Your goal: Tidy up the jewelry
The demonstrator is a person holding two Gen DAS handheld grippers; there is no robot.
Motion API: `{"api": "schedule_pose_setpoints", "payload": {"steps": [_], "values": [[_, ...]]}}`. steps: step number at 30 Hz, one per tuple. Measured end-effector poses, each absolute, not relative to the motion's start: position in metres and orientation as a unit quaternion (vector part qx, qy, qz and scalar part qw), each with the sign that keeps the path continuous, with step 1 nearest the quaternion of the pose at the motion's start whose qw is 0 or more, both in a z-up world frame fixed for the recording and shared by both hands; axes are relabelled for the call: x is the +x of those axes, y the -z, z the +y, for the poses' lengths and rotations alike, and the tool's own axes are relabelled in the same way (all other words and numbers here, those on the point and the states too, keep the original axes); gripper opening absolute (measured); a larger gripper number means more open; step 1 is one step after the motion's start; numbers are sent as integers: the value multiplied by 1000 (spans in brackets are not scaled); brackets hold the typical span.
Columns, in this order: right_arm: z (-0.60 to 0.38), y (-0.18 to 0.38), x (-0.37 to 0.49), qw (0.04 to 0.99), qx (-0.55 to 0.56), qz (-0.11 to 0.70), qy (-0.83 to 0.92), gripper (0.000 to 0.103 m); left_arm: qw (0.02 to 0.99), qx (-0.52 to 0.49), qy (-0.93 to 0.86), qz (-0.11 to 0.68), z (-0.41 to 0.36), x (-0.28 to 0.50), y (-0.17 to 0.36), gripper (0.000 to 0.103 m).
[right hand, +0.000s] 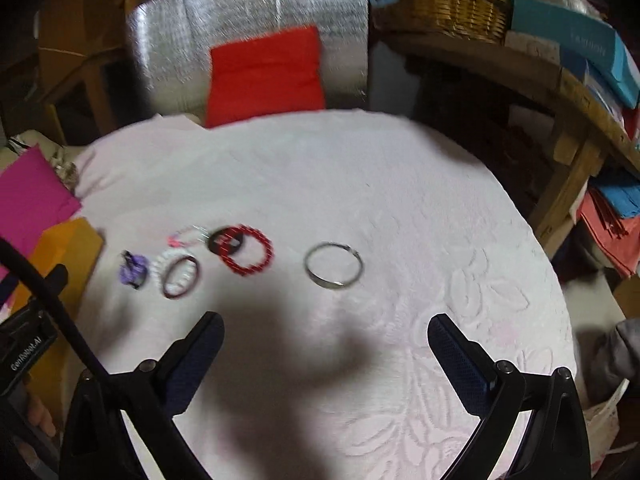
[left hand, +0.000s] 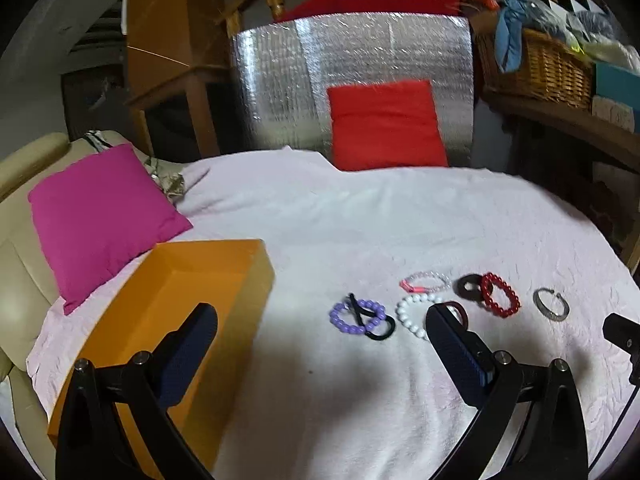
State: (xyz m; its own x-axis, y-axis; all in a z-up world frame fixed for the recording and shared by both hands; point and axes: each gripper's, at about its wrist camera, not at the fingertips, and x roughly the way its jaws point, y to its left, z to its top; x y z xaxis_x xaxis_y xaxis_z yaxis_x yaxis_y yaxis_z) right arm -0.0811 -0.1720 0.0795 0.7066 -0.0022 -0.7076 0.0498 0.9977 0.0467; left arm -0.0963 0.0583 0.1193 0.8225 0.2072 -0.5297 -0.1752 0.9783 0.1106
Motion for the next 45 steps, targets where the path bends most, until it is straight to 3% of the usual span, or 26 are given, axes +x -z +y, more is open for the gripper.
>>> {"api": "schedule_pose_setpoints", "payload": {"steps": [8, 25, 45], "values": [[-146, -71, -75, 933, 22, 358, -12, 103, 953, 31, -99, 285, 63, -92, -115, 103], [-139, -72, -66, 916, 67, 389, -73, 103, 948, 20, -86, 305, 68, -86, -105, 103], [-194, -66, -44, 907, 88, 409, -45, 102, 940, 27, -15, 339, 84, -84, -94, 103]]}}
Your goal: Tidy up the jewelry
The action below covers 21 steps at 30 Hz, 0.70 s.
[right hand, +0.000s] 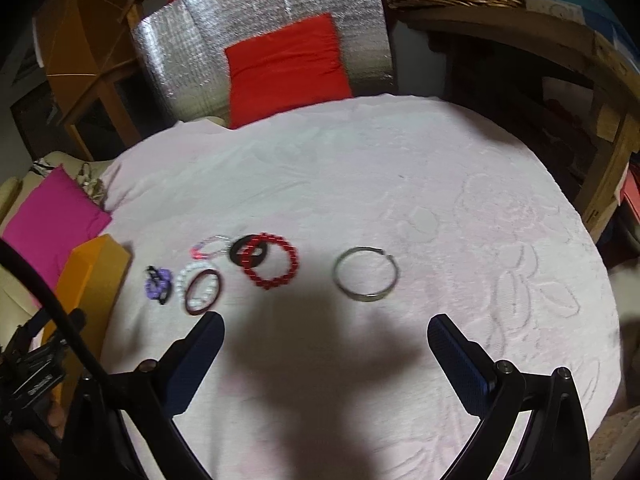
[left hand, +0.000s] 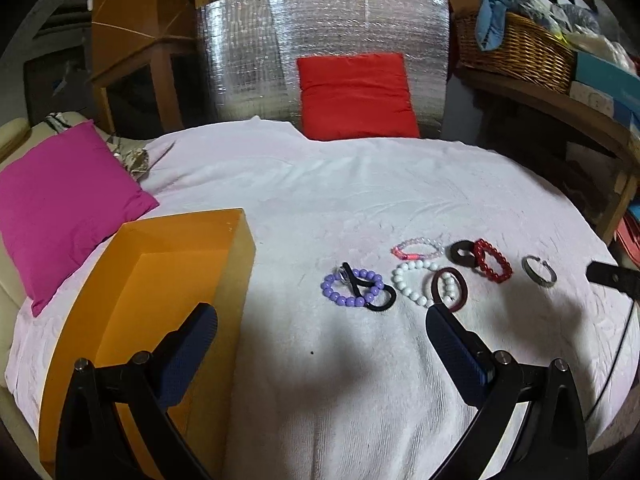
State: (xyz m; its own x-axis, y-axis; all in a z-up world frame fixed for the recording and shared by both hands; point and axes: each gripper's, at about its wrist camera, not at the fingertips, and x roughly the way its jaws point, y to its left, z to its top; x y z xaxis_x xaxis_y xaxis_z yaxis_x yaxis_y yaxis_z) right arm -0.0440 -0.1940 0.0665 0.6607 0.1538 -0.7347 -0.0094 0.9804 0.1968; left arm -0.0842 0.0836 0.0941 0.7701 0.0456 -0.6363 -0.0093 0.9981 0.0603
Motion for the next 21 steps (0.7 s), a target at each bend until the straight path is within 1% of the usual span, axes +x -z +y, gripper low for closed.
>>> {"api": "schedule_pose_setpoints", "payload": {"steps": [6, 9, 14, 16, 19, 21], "values": [[-206, -47, -25, 893, 89, 440, -28, 99, 940, 32, -3, 341, 78, -82, -92, 103], [-206, -37, -12, 885, 90, 455, -24, 94, 936, 33, 8, 351, 71, -77, -87, 103], [-208, -25, 5, 878, 94, 470, -4, 90, 927, 61, 31, 370, 43, -57, -72, 103], [-208, -21, 12, 875, 91, 475, 1, 90, 921, 65, 40, 382, 33, -47, -64, 103], [-208, -8, 21, 863, 98, 495, 0, 86, 916, 65, 52, 393, 18, -31, -55, 103], [-205, -4, 23, 861, 92, 500, 0, 85, 915, 68, 63, 394, 8, -22, -51, 103]]}}
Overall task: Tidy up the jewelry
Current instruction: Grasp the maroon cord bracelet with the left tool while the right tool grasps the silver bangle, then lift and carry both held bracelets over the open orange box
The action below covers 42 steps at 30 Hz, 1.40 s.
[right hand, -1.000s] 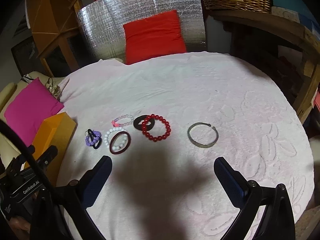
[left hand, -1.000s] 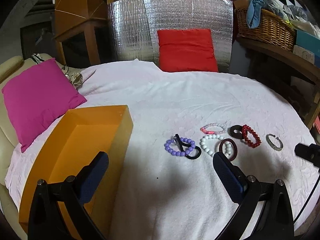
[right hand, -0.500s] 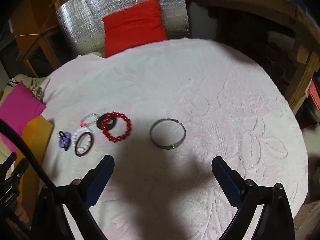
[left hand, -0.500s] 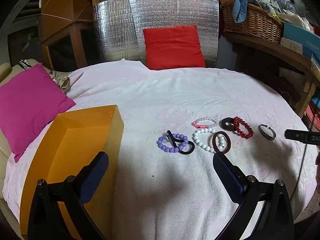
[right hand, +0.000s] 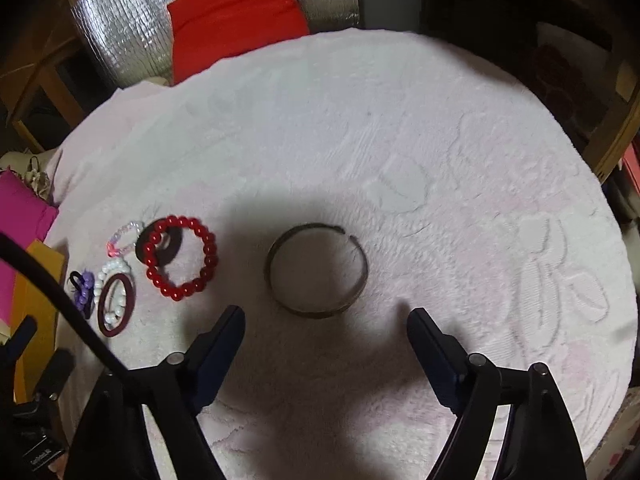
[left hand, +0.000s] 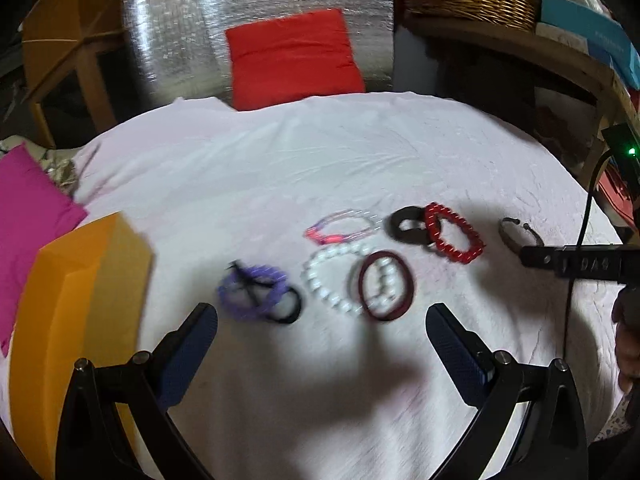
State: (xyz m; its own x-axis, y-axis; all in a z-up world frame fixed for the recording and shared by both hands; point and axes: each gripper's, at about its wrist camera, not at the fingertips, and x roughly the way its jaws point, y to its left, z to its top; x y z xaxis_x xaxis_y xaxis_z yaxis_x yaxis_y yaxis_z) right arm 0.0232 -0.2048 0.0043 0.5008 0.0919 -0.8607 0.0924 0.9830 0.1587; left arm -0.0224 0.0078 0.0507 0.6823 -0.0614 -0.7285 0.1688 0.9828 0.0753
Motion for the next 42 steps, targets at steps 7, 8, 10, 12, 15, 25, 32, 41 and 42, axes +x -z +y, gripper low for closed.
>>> {"api": "schedule_pose_setpoints", "payload": {"steps": [7, 8, 10, 12, 15, 25, 32, 41, 42], "values": [[-201, 5, 32, 873, 59, 484, 20, 78, 906, 56, 89, 409, -14, -3, -36, 102], [-199, 5, 32, 875, 54, 481, 20, 77, 905, 56, 91, 411, -16, -2, -35, 98], [-197, 3, 32, 879, 46, 474, 19, 66, 901, 59, 100, 418, -20, -1, -31, 81], [-196, 2, 30, 882, 40, 469, 18, 59, 896, 55, 107, 428, -21, 0, -26, 53], [-196, 0, 32, 882, 50, 468, 14, 59, 893, 48, 111, 433, -18, 0, -23, 35], [-211, -18, 17, 885, 85, 457, -2, 59, 904, 11, 111, 412, 19, -22, -48, 19], [-187, -48, -6, 900, 114, 417, -55, 59, 925, -12, 71, 372, 60, -61, -85, 19], [-90, -75, -36, 912, 81, 359, -183, 59, 943, -28, -42, 330, 128, -106, -110, 20], [-75, -78, -38, 910, 78, 354, -201, 59, 943, -32, -65, 325, 140, -112, -111, 20]]}}
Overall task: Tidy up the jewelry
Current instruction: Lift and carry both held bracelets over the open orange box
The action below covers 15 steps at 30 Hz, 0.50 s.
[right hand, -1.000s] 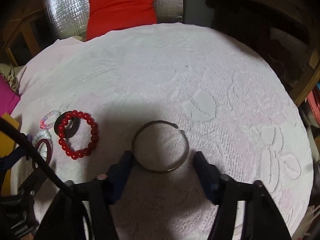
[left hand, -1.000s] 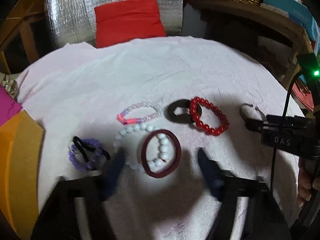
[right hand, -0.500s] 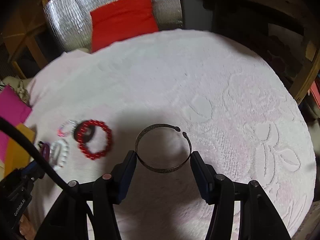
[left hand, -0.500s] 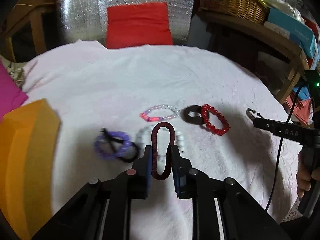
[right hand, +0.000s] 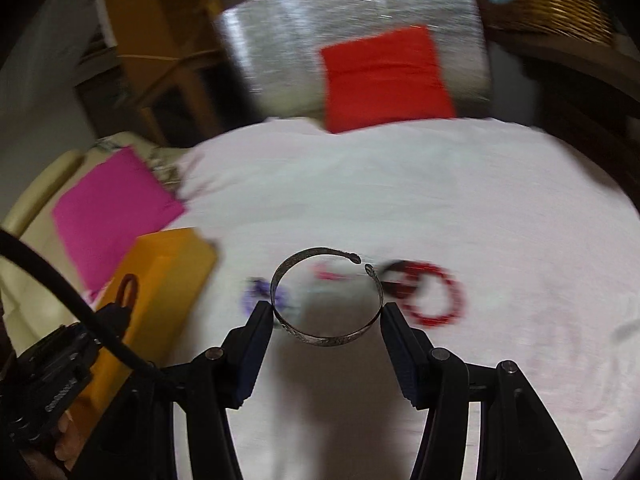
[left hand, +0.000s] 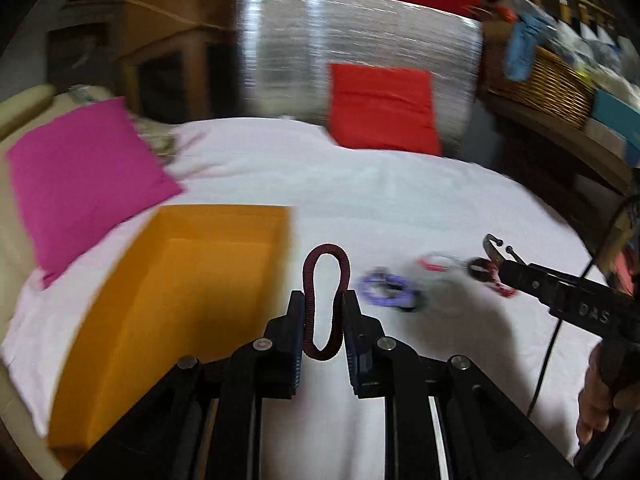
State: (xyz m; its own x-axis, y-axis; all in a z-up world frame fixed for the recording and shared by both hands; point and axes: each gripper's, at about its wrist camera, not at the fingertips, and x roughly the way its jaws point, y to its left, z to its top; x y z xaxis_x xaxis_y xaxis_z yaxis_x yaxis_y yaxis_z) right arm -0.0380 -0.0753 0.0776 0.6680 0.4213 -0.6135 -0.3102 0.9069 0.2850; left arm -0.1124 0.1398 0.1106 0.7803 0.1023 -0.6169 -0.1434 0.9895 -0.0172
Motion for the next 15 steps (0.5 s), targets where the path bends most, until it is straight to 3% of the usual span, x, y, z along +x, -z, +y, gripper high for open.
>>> {"api": "schedule_pose_setpoints", "payload": {"steps": [15], "values": [[112, -73, -64, 861, 28, 356, -363, 59, 887, -87, -275, 360, 265, -153, -72, 20]]}}
